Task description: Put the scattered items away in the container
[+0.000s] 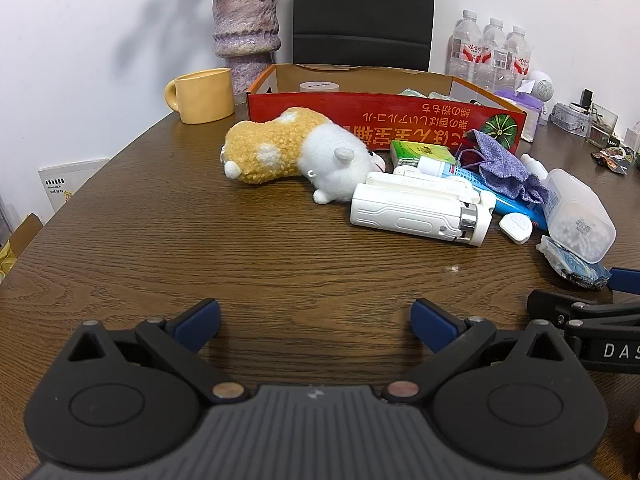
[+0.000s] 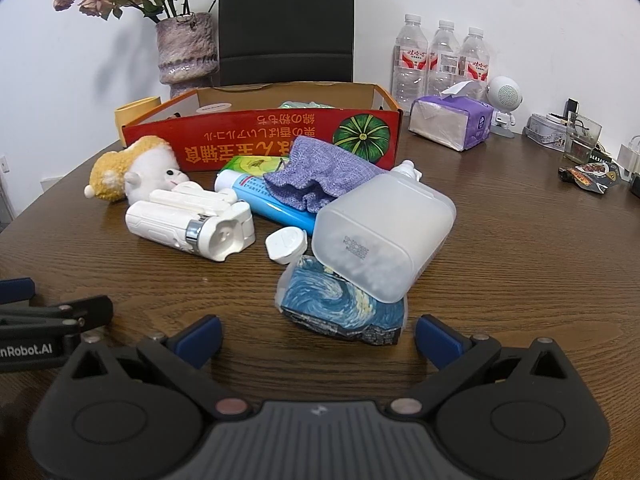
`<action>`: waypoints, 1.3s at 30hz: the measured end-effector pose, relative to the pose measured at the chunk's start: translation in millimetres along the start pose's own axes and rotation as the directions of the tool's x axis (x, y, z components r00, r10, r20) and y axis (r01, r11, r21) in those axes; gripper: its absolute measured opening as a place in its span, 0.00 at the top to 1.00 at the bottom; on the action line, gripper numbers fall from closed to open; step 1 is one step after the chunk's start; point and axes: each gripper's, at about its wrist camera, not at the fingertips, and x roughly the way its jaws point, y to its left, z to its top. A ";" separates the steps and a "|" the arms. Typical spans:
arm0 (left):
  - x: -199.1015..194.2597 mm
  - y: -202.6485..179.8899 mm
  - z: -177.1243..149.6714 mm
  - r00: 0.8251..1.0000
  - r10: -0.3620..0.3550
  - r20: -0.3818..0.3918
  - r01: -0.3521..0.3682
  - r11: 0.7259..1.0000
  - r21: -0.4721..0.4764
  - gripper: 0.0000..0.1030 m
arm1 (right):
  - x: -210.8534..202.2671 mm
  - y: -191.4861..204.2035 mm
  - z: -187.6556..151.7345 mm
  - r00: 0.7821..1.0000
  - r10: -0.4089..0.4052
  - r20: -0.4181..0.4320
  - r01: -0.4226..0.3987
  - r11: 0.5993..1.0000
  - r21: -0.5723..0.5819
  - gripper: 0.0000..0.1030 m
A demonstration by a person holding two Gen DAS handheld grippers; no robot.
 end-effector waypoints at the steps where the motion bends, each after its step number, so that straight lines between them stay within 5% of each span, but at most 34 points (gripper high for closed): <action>1: 0.1 0.0 0.0 1.000 0.000 0.000 0.000 1.000 0.000 0.00 | 0.0 0.0 0.0 1.000 0.000 0.000 0.000 1.000 0.000 0.00; 12: 0.1 -0.2 0.4 1.000 -0.005 0.003 0.005 1.000 0.003 0.00 | -0.4 -6.3 1.1 1.000 0.005 -0.003 -0.005 1.000 0.005 0.00; 18: 19.6 -17.9 22.7 0.993 -0.111 0.035 0.108 0.990 0.092 0.00 | -0.1 -10.3 2.3 1.000 0.005 -0.005 -0.005 1.000 0.009 0.00; 21: 39.6 -33.2 40.5 0.993 -0.109 0.035 0.104 0.988 0.112 0.00 | 9.0 -12.0 9.7 1.000 -0.011 -0.007 0.012 1.000 0.010 0.00; 29: 55.8 -69.1 51.6 0.991 -0.130 0.022 0.122 0.969 0.215 0.00 | 17.6 -19.5 16.8 1.000 0.017 0.017 -0.016 1.000 -0.009 0.16; 39: 85.2 -85.9 73.5 0.988 -0.150 0.032 0.138 0.961 0.239 0.05 | 20.2 -28.3 18.9 0.999 0.041 0.023 -0.040 0.999 -0.025 0.18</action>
